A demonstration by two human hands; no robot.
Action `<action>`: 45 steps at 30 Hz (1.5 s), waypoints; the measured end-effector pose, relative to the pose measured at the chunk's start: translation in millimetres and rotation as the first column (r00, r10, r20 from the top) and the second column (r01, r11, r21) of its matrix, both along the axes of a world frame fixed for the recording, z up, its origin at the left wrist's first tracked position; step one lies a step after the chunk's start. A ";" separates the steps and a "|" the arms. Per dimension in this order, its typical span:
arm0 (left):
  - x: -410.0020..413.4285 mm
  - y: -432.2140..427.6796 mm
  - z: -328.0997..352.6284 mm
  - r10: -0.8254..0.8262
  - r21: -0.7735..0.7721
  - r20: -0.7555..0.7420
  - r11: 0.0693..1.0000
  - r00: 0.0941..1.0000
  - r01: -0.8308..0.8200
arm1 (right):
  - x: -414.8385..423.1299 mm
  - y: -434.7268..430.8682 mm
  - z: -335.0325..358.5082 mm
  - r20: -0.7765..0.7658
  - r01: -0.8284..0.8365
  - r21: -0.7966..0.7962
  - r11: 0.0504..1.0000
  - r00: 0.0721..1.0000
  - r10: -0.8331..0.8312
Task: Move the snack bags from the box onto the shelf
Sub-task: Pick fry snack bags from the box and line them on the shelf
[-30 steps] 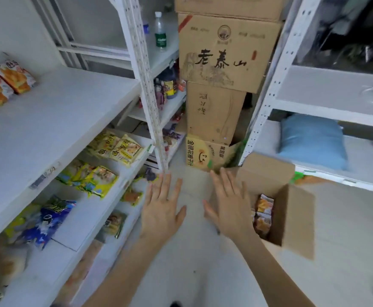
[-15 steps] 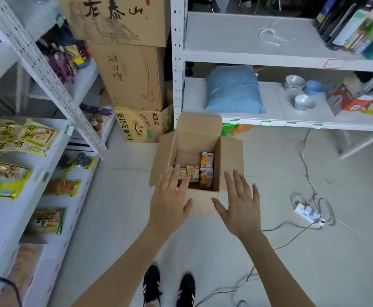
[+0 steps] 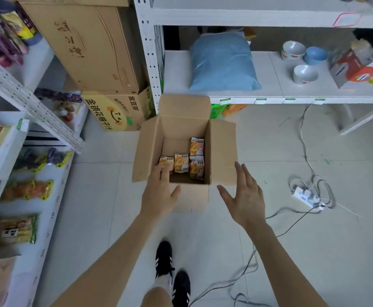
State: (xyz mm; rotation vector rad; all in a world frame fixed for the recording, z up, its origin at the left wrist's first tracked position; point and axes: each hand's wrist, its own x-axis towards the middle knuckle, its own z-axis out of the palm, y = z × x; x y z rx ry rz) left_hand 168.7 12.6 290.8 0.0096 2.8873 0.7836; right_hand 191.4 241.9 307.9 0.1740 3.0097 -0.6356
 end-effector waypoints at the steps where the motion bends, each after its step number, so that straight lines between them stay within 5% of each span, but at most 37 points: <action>1: -9.1 -3.4 -11.3 0.023 0.016 0.028 1.000 0.999 -0.023 | -10.0 -2.2 -10.7 0.028 0.000 -0.018 1.000 1.000 0.000; 10: -95.9 -24.4 -126.0 0.150 0.056 0.277 0.983 0.949 -0.172 | -108.5 -36.4 -129.1 0.230 0.021 -0.095 0.995 0.973 0.001; 29: -256.4 -26.5 -429.0 0.330 0.008 0.452 0.927 0.829 -0.374 | -296.4 -77.0 -445.8 0.473 0.074 -0.243 0.967 0.879 0.051; 36: -295.6 -33.0 -534.3 0.461 -0.036 0.512 0.855 0.725 -0.518 | -332.7 -90.3 -558.4 0.511 0.212 -0.297 0.931 0.859 -0.033; 45: -320.5 -41.3 -592.5 0.577 -0.016 0.618 0.688 0.534 -0.726 | -354.8 -101.7 -617.1 0.533 0.331 -0.381 0.863 0.841 -0.087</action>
